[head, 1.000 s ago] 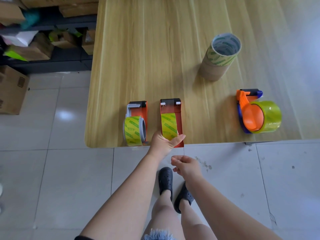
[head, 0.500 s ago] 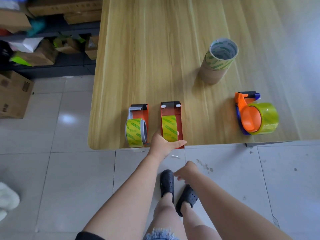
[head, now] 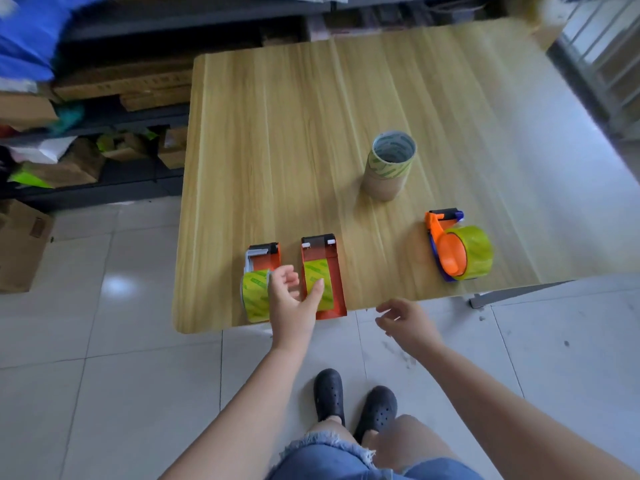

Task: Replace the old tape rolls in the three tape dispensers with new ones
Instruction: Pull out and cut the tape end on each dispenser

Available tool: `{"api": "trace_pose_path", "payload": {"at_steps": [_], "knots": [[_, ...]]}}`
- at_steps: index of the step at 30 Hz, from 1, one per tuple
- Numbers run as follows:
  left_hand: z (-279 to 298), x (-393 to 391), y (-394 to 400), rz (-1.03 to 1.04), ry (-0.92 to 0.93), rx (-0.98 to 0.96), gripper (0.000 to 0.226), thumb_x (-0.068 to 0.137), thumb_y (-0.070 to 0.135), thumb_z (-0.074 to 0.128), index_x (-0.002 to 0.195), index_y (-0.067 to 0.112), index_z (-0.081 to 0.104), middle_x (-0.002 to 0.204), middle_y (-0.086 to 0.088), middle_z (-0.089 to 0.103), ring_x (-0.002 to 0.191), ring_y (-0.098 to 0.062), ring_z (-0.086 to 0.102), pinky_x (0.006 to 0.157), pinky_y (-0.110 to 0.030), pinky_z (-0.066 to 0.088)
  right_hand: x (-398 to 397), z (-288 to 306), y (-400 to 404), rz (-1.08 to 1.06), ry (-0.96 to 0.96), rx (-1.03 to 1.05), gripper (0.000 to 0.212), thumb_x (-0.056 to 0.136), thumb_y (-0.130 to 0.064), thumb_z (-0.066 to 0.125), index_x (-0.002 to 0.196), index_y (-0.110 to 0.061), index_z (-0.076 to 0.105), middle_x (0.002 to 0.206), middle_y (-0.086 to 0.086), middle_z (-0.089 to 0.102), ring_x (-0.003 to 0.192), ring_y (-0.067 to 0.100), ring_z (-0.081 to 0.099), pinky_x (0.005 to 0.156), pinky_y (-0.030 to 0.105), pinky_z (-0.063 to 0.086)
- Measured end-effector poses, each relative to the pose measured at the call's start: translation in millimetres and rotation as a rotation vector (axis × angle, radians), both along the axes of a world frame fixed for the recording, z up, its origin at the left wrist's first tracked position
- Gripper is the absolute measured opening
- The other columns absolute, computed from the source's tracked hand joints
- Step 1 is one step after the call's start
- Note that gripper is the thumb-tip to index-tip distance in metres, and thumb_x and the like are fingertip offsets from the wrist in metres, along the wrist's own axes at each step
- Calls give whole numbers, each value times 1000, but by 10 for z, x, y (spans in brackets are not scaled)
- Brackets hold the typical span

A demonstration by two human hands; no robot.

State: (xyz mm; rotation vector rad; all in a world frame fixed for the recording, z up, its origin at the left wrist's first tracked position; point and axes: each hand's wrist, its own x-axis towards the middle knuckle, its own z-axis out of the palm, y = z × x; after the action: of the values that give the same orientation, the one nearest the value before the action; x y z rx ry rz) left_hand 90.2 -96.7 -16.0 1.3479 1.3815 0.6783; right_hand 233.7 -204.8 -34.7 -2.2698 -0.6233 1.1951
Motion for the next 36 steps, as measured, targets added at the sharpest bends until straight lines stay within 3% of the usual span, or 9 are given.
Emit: {"api": "trace_pose_path", "payload": {"at_steps": [9,12,17,20,22,24,26,28,36], "knots": [[383,757,21,-318,-70,174,21,81,6,64,90,22,54,86,6,55,81,-13,51,77,-21,43,787,453,-30,-24,-341,238,14,83,-13,63,94,-18,68,74,-9,58,71,18,54,68,31,45],[352,1204,-84,-433,-65,75,23,81,6,65,86,25,53,82,8,53,78,-10,50,74,-22,41,1188,475,-63,20,-406,234,14,83,-17,62,95,-22,66,82,-10,59,70,17,51,63,28,40],[181,1883,-408,-447,43,-256,27,82,23,69,101,17,50,92,6,52,87,-10,50,70,-9,39,1885,408,-98,111,-414,196,26,84,-21,64,110,-18,62,95,-5,56,77,15,49,66,26,36],[107,2197,-570,-378,55,-418,34,83,26,69,105,19,44,91,12,51,86,-7,51,56,-1,38,2165,338,-51,109,-308,123,43,84,-27,66,124,-16,54,115,2,58,90,18,55,73,25,37],[38,2346,-645,-330,65,-479,40,79,26,73,107,20,45,96,9,57,91,-10,54,61,-7,41,2267,281,0,109,-130,1,53,84,-33,66,130,-14,48,121,4,58,103,22,59,77,27,41],[-28,2459,-689,-287,96,-498,50,71,26,80,107,20,47,99,5,61,95,-14,56,72,-20,43,2309,219,50,119,86,-86,48,86,-34,64,127,-11,52,105,6,64,92,25,63,72,31,48],[-53,2543,-704,-254,153,-516,68,65,26,84,119,14,45,116,-2,61,98,-16,55,81,-25,40,2315,200,91,77,228,-94,38,88,-31,62,117,-6,61,78,5,61,67,20,58,60,26,48],[-76,2575,-686,-194,169,-517,80,63,24,85,127,9,41,125,-6,58,103,-19,55,84,-28,41,2312,183,111,9,303,-76,32,89,-27,62,112,-5,63,69,4,59,56,15,55,53,21,48],[-166,2352,-641,-143,51,-432,52,60,17,87,98,16,52,90,1,66,83,-18,62,65,-22,45,2165,225,158,-33,366,35,50,84,-23,69,127,-11,45,81,0,59,63,15,61,65,28,56]]}}
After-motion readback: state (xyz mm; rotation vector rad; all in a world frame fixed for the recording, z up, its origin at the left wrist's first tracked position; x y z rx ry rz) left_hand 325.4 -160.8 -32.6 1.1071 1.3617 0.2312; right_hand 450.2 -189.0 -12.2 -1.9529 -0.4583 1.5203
